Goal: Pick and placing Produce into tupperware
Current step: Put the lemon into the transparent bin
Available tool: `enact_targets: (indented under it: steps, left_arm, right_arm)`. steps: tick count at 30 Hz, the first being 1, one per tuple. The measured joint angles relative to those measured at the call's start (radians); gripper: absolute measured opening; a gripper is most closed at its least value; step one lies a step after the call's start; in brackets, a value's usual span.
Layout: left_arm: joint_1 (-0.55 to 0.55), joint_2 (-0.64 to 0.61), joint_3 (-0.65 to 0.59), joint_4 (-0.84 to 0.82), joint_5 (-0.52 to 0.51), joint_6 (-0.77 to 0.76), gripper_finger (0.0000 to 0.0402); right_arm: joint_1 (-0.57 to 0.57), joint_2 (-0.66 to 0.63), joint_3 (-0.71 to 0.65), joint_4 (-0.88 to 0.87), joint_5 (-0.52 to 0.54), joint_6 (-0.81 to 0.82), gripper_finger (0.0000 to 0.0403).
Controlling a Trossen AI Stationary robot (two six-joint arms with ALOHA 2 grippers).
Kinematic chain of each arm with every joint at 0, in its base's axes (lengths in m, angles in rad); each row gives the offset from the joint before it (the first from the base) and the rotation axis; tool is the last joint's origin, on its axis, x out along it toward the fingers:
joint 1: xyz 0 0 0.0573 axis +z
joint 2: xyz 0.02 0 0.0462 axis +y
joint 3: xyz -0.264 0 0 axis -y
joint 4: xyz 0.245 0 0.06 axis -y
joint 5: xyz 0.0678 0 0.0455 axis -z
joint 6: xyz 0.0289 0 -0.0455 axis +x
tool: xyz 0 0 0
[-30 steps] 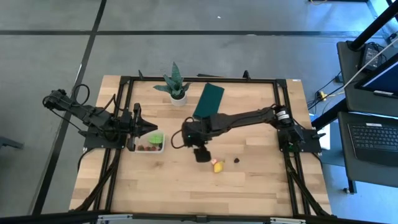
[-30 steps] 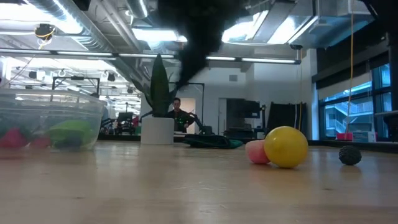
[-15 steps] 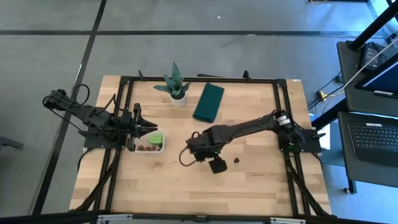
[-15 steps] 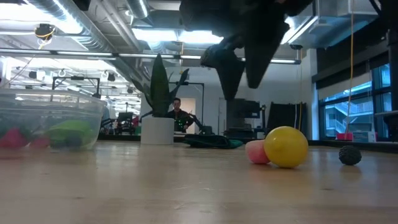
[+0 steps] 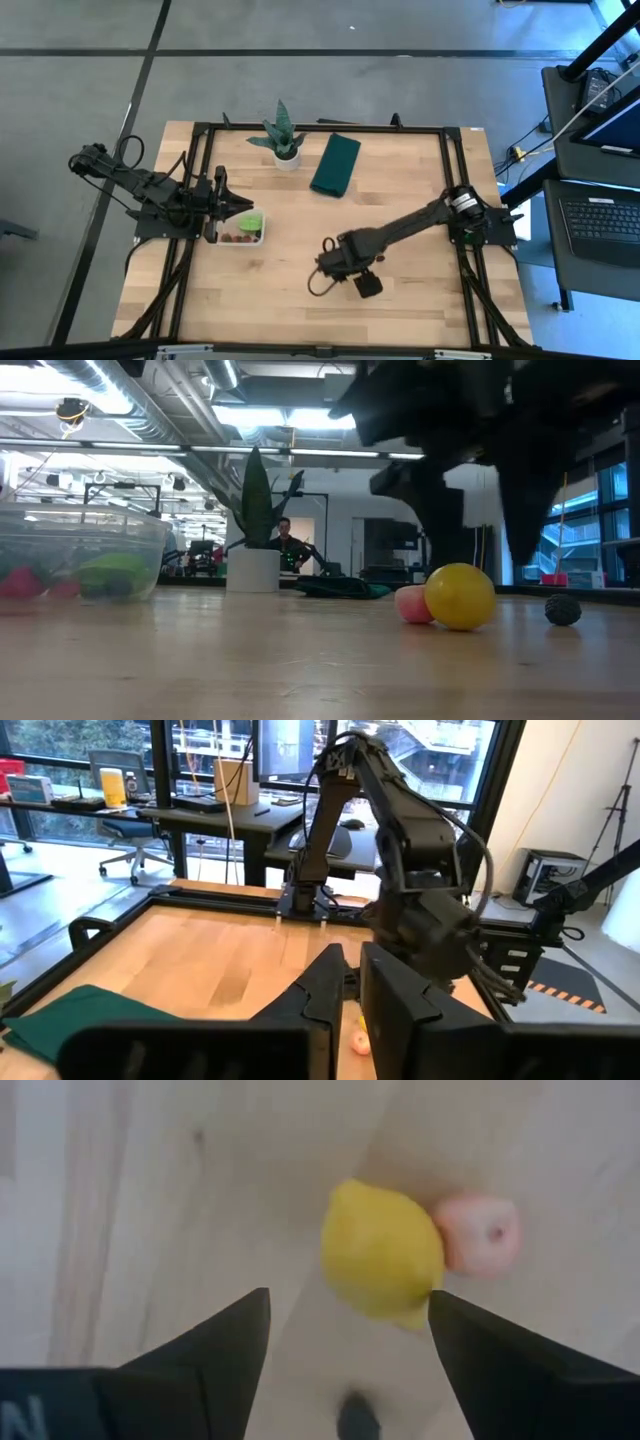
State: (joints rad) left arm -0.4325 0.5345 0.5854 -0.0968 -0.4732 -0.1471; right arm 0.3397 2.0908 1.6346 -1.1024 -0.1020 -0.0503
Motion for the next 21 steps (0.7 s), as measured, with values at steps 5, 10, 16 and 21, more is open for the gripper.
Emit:
enact_targets:
  steps: [5,10,16,21]
  left_arm:
    - [0.000,0.000,0.000,-0.001,0.000,0.000,0.0019]
    - [0.000,0.000,0.000,-0.001,0.000,0.000,0.0009]
    - [0.000,0.000,0.000,-0.001,0.000,0.000,0.0001]
    - [0.000,0.000,0.000,-0.001,0.000,-0.001,0.0009]
  right_arm:
    - [0.027,-0.062,-0.091,0.175,0.003,0.089,0.0274]
    - [0.025,-0.074,-0.150,0.250,0.007,0.121,0.0274]
    - [0.036,-0.075,-0.208,0.253,0.007,0.073,0.0274]
    - [0.044,-0.076,-0.267,0.307,0.006,0.069,0.0274]
